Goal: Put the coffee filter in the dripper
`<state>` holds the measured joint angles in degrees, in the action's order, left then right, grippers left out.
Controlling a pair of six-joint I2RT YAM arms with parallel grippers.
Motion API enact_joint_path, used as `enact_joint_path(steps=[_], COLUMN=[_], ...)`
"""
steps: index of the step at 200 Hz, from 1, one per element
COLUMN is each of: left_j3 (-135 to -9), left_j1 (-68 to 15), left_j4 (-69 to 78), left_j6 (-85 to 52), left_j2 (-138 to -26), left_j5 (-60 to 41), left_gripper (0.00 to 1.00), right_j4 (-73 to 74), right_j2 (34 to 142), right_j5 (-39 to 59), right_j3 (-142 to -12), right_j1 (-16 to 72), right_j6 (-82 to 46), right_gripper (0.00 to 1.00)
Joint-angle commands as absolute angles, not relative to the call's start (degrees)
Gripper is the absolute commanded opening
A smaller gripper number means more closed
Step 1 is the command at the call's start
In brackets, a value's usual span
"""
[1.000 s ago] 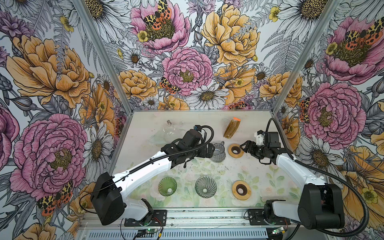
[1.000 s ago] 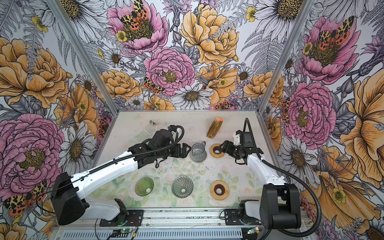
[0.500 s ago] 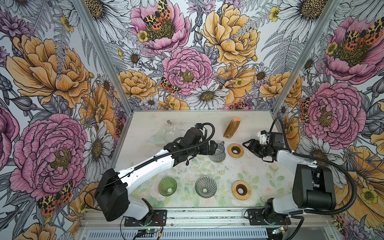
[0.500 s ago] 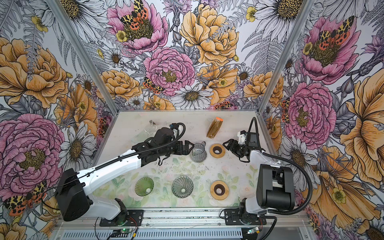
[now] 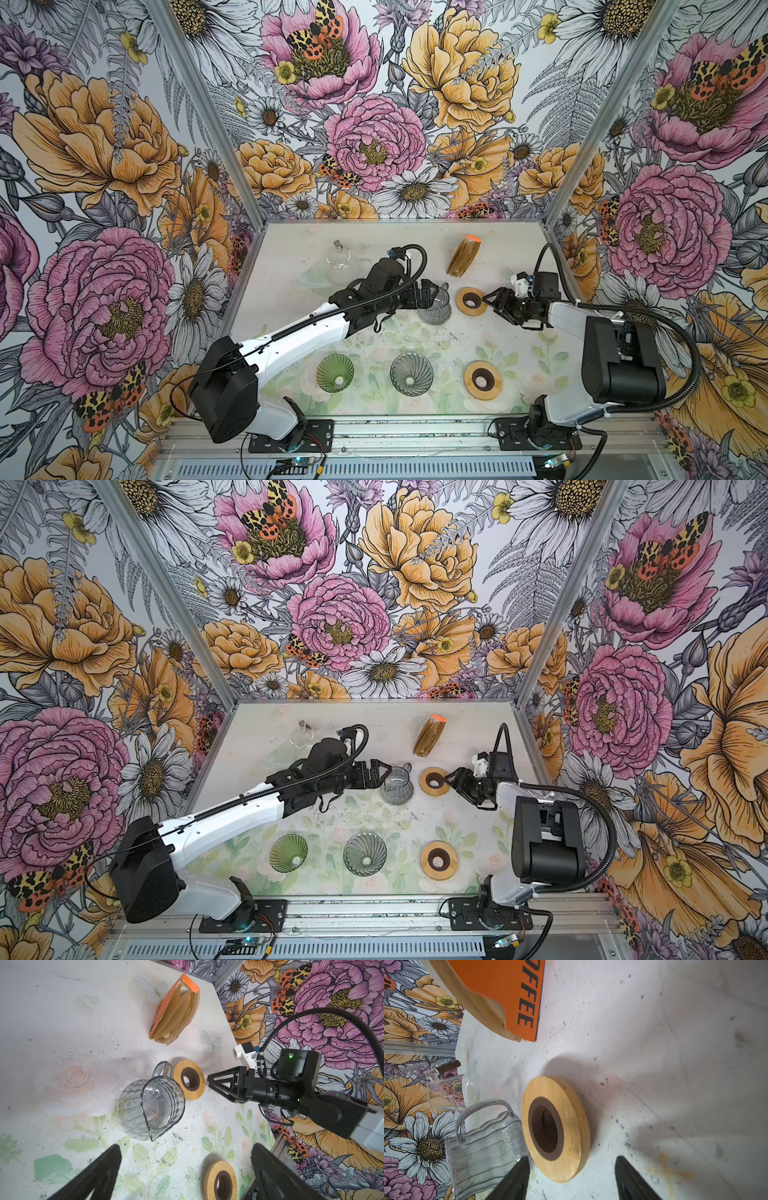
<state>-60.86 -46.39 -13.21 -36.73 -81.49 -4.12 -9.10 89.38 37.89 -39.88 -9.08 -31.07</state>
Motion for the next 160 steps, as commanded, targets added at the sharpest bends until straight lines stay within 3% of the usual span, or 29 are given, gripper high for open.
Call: enact_joint_path(steps=[1, 160], left_j3=[-60.83, -63.93], left_j1=[-47.0, -49.03], left_j4=[-11.41, -11.67], left_j6=[-37.1, -37.02], left_j2=[-82.34, -86.97], left_j5=[-4.04, -3.18], left_gripper=[0.99, 0.99], right_j4=[-5.54, 3.95], right_j2=[91.12, 99.26], right_j5=[39.54, 43.36], right_j3=[-39.77, -40.24], right_j1=[-9.05, -7.24], right_j6=[-32.15, -36.38], right_gripper=[0.66, 0.46])
